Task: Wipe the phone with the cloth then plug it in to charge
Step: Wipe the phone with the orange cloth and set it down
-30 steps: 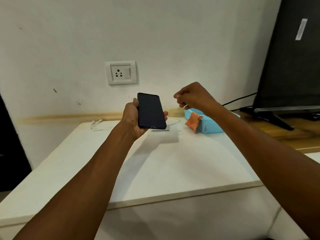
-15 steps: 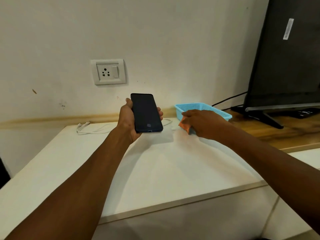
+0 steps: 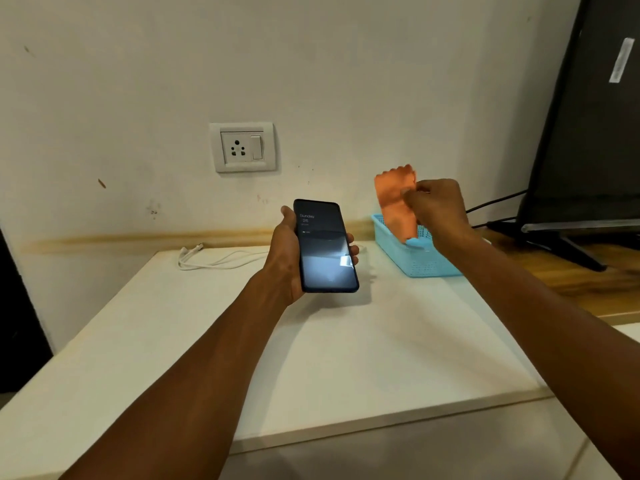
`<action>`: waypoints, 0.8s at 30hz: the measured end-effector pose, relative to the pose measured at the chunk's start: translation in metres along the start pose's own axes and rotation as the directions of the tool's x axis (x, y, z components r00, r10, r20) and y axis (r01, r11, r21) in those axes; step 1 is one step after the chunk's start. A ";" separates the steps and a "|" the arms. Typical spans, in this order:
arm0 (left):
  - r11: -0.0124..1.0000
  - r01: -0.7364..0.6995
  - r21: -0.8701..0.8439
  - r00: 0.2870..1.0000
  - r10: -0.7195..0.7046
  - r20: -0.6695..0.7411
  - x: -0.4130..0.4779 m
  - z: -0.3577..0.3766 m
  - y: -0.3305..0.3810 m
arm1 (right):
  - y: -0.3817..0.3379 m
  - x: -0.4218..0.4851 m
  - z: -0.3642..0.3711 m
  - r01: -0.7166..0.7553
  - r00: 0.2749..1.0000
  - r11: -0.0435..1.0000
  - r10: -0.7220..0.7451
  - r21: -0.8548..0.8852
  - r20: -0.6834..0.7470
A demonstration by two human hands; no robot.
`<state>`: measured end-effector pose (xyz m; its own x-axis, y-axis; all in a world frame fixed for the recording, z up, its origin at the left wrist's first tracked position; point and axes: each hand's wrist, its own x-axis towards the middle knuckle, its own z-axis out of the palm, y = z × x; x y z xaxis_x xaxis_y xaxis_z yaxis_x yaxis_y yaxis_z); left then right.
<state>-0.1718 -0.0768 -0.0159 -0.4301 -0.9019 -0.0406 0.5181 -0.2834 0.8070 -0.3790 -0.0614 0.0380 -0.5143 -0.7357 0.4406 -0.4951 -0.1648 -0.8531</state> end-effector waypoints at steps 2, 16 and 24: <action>1.000 0.021 0.007 1.000 -0.021 0.011 -0.003 0.003 -0.001 | -0.012 0.001 0.002 -0.148 0.989 0.973 0.145 0.179 0.031; 0.993 0.010 0.122 0.997 0.000 -0.081 -0.001 0.011 -0.016 | -0.021 -0.071 0.073 0.287 0.955 0.944 -0.269 -0.160 0.124; 1.000 0.002 0.022 0.995 0.000 -0.103 0.000 0.011 -0.014 | -0.024 -0.083 0.081 0.410 0.906 0.873 -0.356 -0.266 0.227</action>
<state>-0.1878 -0.0695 -0.0208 -0.3517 -0.9307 -0.1005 0.5012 -0.2779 0.8195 -0.2683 -0.0496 -0.0007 -0.1308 -0.7572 0.6400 -0.8289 -0.2706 -0.4896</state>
